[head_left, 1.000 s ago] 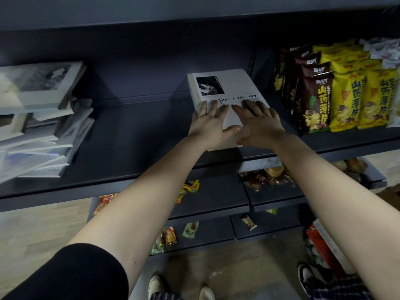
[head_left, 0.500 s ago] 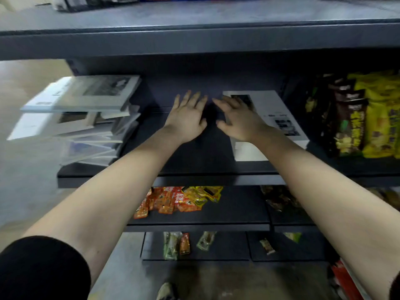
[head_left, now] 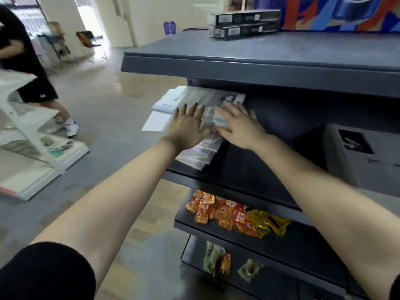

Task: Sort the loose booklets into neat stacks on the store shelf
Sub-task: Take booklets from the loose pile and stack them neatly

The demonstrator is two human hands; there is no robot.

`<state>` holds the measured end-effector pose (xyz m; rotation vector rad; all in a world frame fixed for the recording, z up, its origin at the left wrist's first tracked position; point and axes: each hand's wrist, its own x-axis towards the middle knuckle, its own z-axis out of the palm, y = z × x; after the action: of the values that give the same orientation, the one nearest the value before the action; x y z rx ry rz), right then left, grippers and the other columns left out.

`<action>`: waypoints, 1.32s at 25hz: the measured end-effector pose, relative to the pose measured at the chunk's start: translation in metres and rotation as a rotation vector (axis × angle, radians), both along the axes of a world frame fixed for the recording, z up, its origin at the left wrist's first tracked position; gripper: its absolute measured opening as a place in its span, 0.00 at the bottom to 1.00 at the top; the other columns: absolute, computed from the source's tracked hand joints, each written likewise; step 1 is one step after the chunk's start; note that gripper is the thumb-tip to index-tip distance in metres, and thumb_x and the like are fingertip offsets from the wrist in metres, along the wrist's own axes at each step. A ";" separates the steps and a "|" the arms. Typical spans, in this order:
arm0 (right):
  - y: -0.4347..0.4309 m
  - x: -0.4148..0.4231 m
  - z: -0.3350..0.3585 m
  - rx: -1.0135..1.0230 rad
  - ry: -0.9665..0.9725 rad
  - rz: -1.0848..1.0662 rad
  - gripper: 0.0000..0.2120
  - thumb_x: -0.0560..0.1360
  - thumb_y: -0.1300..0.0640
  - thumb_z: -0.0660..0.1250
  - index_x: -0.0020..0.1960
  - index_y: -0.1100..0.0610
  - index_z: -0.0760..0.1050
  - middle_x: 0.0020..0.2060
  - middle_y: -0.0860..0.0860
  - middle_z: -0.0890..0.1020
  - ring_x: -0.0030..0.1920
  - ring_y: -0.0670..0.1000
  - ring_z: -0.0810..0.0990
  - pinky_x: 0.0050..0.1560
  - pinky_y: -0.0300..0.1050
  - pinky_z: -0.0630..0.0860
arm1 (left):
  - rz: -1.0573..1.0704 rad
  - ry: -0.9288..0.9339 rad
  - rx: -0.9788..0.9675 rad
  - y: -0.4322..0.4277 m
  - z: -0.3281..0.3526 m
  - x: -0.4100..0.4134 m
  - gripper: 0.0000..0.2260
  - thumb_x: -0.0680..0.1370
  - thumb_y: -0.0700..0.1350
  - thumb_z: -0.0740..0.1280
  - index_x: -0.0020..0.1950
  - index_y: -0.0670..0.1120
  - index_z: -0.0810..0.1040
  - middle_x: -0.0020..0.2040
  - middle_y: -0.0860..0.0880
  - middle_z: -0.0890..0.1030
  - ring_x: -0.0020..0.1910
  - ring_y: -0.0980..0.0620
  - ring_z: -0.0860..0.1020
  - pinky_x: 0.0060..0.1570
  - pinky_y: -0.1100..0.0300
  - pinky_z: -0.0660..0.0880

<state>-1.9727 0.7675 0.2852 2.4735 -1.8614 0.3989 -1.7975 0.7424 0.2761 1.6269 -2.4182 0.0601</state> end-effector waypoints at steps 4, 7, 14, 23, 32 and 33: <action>-0.034 0.040 0.000 0.072 0.048 -0.050 0.31 0.76 0.57 0.59 0.76 0.49 0.52 0.77 0.50 0.49 0.75 0.59 0.47 0.72 0.61 0.47 | -0.006 0.049 0.107 -0.024 -0.001 0.063 0.27 0.79 0.58 0.56 0.74 0.45 0.61 0.74 0.42 0.63 0.72 0.40 0.61 0.70 0.47 0.60; -0.050 0.048 -0.007 0.092 0.098 -0.085 0.30 0.75 0.60 0.60 0.75 0.49 0.57 0.75 0.53 0.56 0.73 0.59 0.56 0.71 0.55 0.57 | -0.068 0.107 0.106 -0.040 -0.006 0.092 0.17 0.77 0.54 0.58 0.58 0.44 0.74 0.61 0.42 0.75 0.58 0.36 0.72 0.55 0.47 0.72; -0.037 0.043 -0.004 -0.069 0.148 -0.168 0.18 0.75 0.59 0.60 0.65 0.52 0.72 0.59 0.55 0.77 0.59 0.57 0.74 0.53 0.49 0.73 | -0.068 0.207 0.110 -0.056 -0.002 0.085 0.23 0.76 0.53 0.64 0.66 0.41 0.67 0.60 0.39 0.74 0.60 0.36 0.70 0.54 0.47 0.72; 0.008 0.053 -0.028 -0.523 0.206 0.179 0.11 0.73 0.52 0.64 0.51 0.50 0.82 0.44 0.47 0.85 0.45 0.48 0.83 0.45 0.41 0.77 | -0.369 -0.232 0.045 -0.045 0.000 0.042 0.26 0.79 0.42 0.57 0.74 0.60 0.57 0.73 0.48 0.61 0.69 0.40 0.60 0.60 0.30 0.61; 0.021 -0.001 -0.050 -0.494 0.043 -0.029 0.17 0.74 0.58 0.61 0.61 0.52 0.77 0.57 0.54 0.82 0.52 0.55 0.83 0.43 0.53 0.82 | -0.467 -0.154 -0.016 -0.064 0.002 0.100 0.37 0.72 0.29 0.56 0.74 0.61 0.59 0.76 0.51 0.59 0.75 0.43 0.53 0.70 0.40 0.56; 0.022 0.003 -0.052 -0.524 0.089 0.002 0.16 0.75 0.56 0.60 0.60 0.51 0.78 0.54 0.53 0.83 0.51 0.54 0.83 0.43 0.52 0.82 | -0.394 -0.117 -0.039 -0.068 0.003 0.104 0.38 0.71 0.28 0.55 0.73 0.62 0.61 0.75 0.49 0.62 0.73 0.41 0.57 0.68 0.42 0.60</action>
<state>-1.9697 0.7890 0.2334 2.1012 -1.4808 0.6641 -1.6938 0.6747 0.2791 1.1322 -2.7602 0.1378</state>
